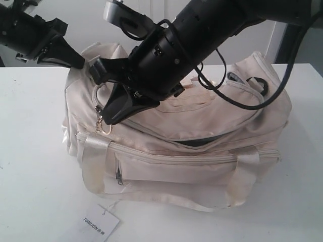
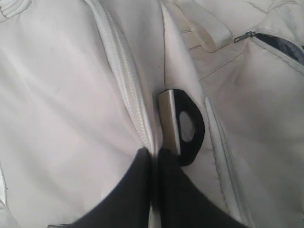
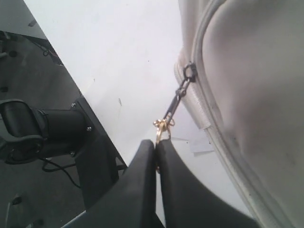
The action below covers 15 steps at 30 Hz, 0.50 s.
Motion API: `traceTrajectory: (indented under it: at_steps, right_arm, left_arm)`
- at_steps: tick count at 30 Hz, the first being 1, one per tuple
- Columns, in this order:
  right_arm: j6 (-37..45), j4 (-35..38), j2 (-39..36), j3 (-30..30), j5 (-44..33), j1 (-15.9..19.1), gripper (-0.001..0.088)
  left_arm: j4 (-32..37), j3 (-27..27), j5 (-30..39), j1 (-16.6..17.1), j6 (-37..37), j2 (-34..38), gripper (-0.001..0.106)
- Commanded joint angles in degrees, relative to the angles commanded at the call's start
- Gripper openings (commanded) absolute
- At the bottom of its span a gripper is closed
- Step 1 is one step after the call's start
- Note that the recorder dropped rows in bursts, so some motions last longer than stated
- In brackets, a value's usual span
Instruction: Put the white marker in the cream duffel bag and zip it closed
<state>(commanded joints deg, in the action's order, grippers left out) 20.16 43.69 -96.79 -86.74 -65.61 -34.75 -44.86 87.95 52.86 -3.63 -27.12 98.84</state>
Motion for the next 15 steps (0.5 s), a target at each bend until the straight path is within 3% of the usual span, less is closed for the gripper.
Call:
traceTrajectory:
  at_steps: [15]
  right_arm:
    - [-2.45,-3.53,0.03,0.00,-0.20,0.00,0.0000]
  left_arm:
    - [3.78,-5.02,1.02,0.00,0.55,0.00,0.000]
